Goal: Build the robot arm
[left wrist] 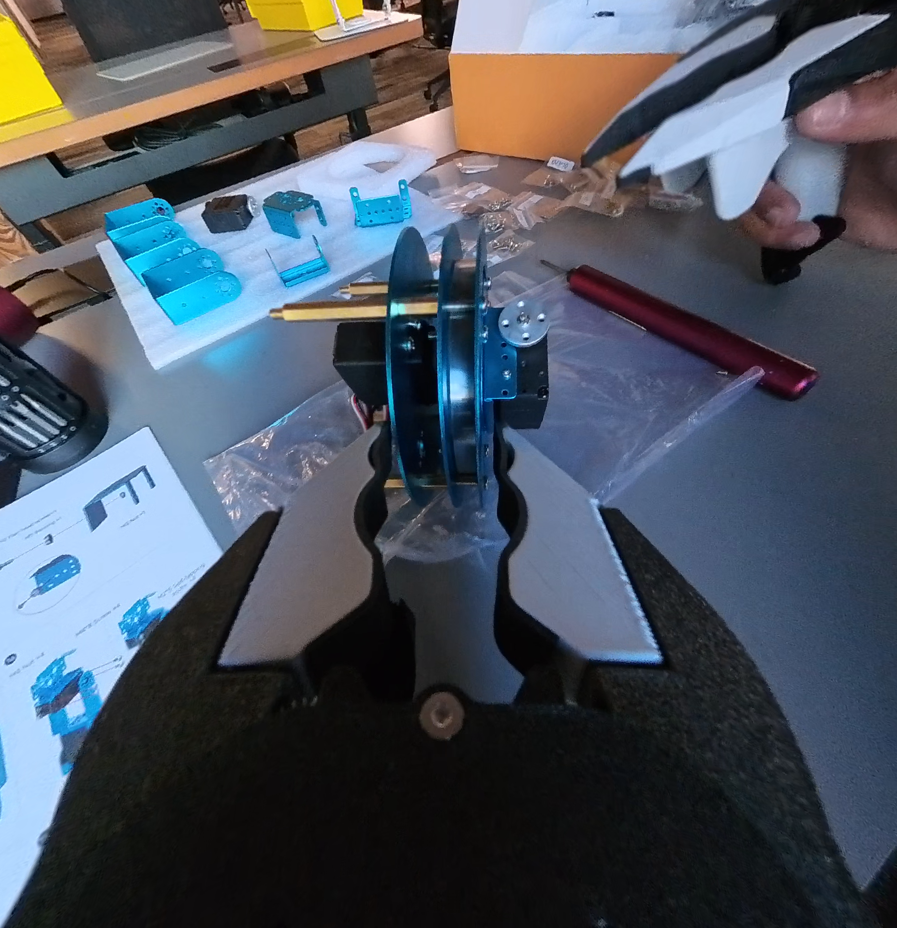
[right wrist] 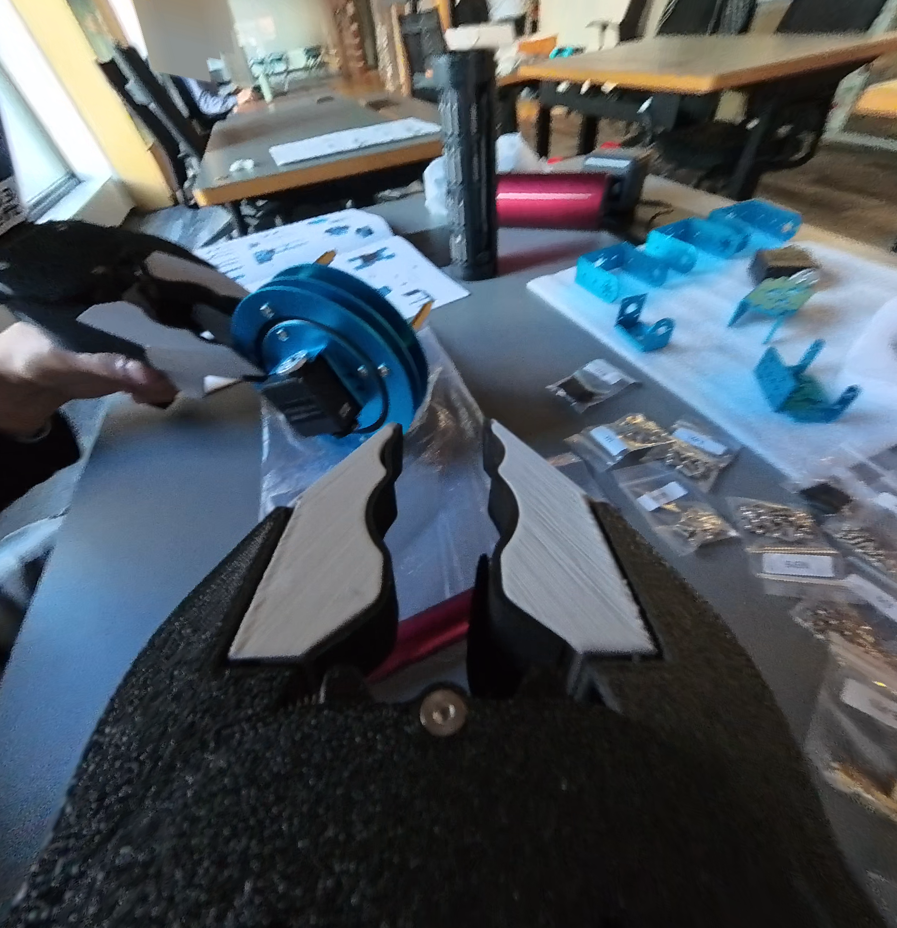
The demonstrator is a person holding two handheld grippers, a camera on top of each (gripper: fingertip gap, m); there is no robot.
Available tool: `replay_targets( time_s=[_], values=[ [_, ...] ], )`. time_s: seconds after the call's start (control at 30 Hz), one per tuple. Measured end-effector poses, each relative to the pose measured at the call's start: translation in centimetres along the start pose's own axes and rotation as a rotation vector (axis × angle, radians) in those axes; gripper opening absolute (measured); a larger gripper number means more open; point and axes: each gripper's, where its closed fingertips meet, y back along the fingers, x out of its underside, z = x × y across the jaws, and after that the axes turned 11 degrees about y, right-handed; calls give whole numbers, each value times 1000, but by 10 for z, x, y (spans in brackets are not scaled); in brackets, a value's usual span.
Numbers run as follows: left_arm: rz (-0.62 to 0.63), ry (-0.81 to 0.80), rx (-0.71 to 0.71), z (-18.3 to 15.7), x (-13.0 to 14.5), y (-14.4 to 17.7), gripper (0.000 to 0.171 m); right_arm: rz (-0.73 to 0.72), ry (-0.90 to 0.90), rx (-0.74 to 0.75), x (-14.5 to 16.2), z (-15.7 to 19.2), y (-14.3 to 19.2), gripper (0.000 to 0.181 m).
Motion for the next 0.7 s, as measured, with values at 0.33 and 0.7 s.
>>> replay_targets(
  time_s=[0.33, 0.7],
  values=[
    [-62, 92, -53, -15, 20, 54, 44, -23, 32, 102, -1, -18, 6, 32],
    [-155, 335, 109, -90, 64, 116, 43, 213, 65, -356, 37, 64, 3, 22]
  ],
)
